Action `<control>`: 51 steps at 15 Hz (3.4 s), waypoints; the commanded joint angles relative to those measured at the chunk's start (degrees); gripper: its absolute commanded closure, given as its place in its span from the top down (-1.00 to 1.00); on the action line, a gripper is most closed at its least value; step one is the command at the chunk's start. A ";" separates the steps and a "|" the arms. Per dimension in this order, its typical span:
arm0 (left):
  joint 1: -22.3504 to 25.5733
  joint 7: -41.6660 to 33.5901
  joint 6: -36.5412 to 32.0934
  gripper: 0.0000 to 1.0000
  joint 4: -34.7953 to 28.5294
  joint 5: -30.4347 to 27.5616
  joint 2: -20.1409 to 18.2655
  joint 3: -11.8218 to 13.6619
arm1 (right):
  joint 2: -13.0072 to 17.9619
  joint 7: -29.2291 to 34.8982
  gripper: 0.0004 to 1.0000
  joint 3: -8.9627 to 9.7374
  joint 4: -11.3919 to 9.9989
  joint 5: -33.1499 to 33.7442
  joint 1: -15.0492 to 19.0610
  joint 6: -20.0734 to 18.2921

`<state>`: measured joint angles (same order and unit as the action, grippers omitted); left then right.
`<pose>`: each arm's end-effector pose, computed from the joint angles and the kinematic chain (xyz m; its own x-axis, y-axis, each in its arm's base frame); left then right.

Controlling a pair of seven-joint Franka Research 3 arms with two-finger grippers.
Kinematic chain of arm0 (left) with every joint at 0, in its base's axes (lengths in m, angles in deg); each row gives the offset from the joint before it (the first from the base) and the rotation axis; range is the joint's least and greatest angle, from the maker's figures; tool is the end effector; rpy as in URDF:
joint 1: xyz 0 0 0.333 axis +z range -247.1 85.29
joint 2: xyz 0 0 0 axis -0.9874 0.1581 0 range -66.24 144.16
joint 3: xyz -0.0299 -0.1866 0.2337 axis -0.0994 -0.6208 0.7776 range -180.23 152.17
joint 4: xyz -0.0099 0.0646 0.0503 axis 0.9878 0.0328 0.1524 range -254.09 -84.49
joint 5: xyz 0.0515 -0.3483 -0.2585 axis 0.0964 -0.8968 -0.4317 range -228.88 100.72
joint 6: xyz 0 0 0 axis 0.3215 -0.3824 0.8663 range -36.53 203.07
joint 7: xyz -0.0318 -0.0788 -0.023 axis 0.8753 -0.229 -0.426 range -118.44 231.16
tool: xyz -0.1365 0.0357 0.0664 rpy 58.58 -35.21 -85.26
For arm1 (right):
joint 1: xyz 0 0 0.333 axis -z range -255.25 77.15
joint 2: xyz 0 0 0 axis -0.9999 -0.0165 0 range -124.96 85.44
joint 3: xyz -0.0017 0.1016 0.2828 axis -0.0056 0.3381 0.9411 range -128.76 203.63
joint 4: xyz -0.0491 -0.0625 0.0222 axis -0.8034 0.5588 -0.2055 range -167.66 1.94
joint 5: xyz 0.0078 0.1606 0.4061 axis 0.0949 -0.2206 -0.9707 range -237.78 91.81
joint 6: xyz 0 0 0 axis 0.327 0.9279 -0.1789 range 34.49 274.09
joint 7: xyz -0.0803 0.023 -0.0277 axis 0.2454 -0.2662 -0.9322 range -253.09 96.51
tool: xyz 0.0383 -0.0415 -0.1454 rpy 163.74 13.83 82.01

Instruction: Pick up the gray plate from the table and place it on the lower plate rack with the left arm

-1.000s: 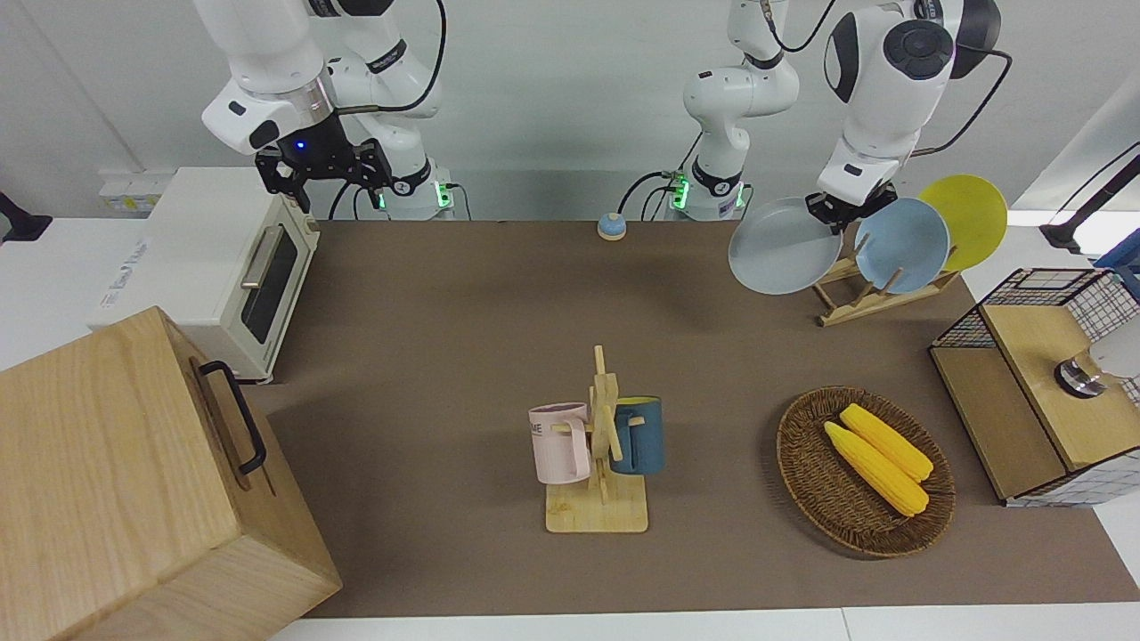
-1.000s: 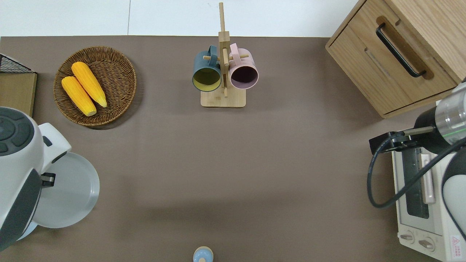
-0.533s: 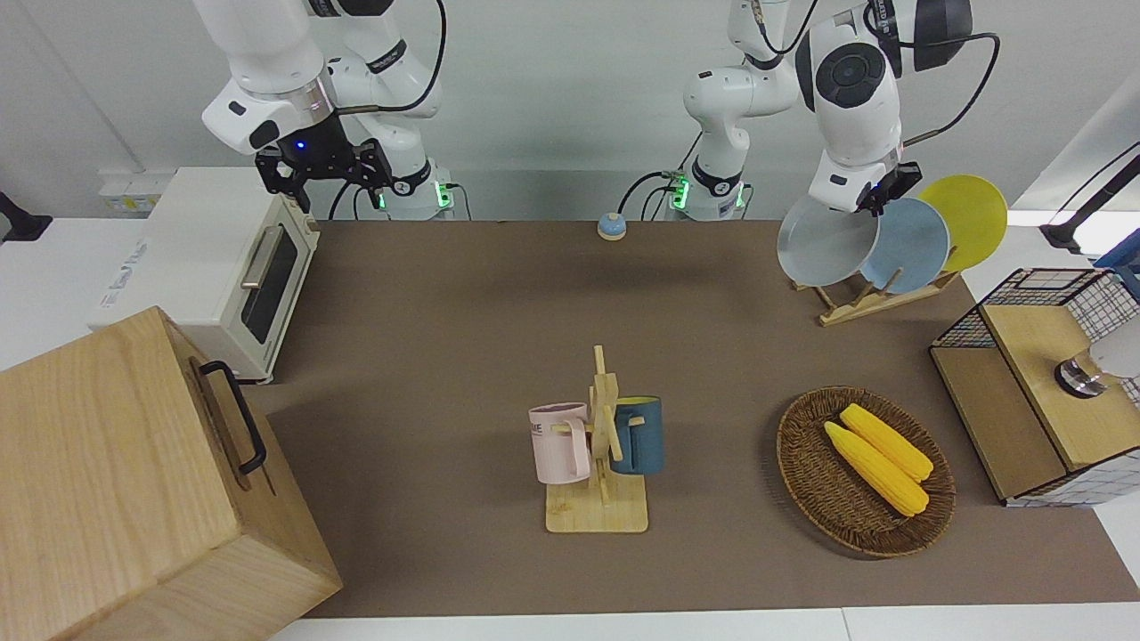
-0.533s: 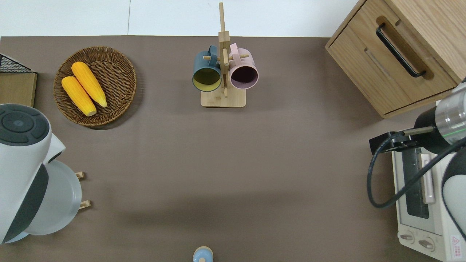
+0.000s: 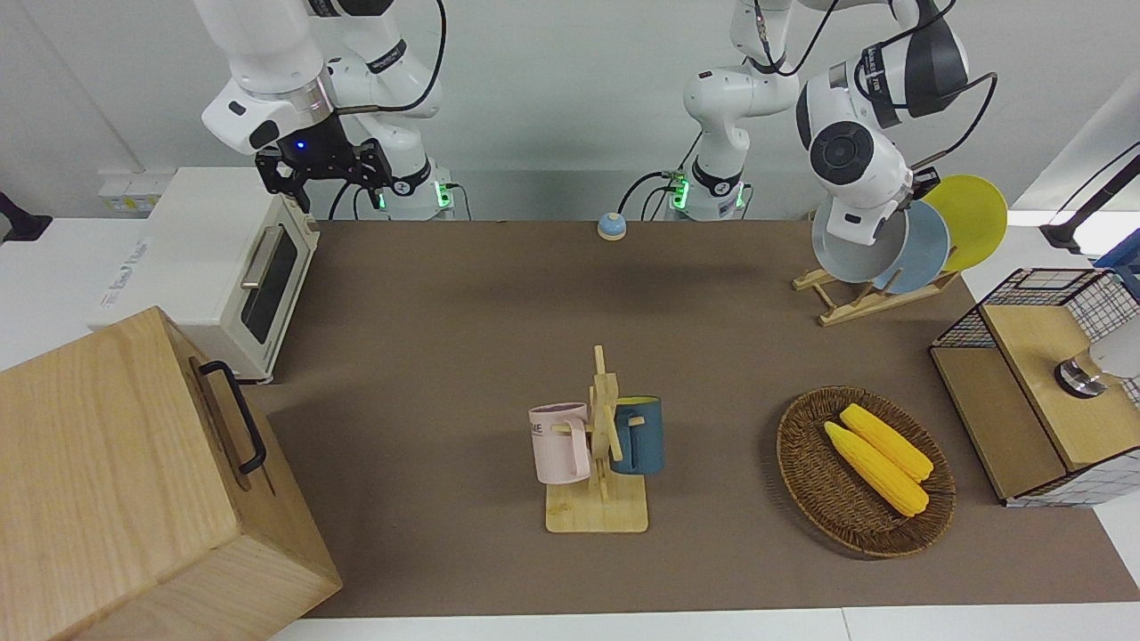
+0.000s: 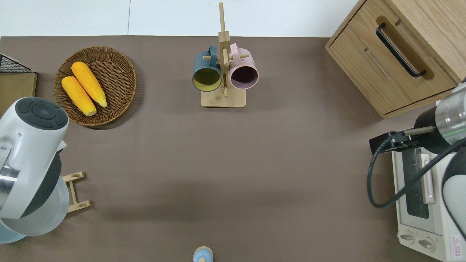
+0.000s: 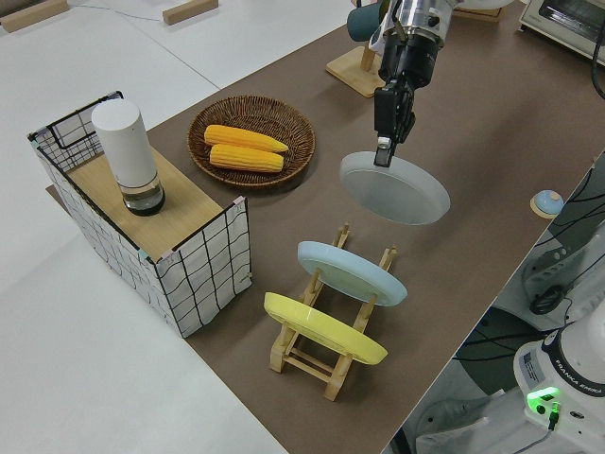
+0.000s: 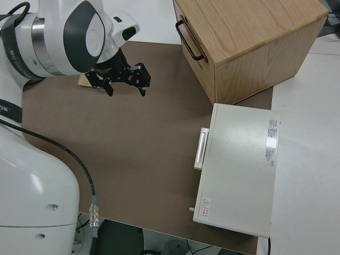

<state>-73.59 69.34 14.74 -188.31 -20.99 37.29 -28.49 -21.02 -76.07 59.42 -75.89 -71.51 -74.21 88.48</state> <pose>0.5227 0.0523 0.4408 0.9252 0.2087 -0.3170 -0.1047 -0.6624 -0.7418 0.5762 0.0656 0.5814 0.9904 0.0811 -0.1123 0.0840 -0.9962 0.0219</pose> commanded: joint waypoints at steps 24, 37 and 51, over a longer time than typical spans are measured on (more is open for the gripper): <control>0.69 11.36 10.10 0.82 -12.17 2.87 2.64 0.49 | 0.12 0.68 0.97 1.21 0.42 0.37 1.33 -0.62; 0.86 2.41 6.77 0.99 -0.50 -11.61 1.85 1.19 | 0.12 0.68 0.97 1.21 0.42 0.37 1.33 -0.62; 5.52 -7.69 6.67 0.99 15.51 -47.66 2.11 1.81 | 0.12 0.68 0.97 1.13 0.33 0.37 1.33 -0.62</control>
<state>-69.80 66.12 22.60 -175.35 -64.23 38.88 -26.69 -21.02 -76.07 59.42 -75.89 -71.51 -74.21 88.48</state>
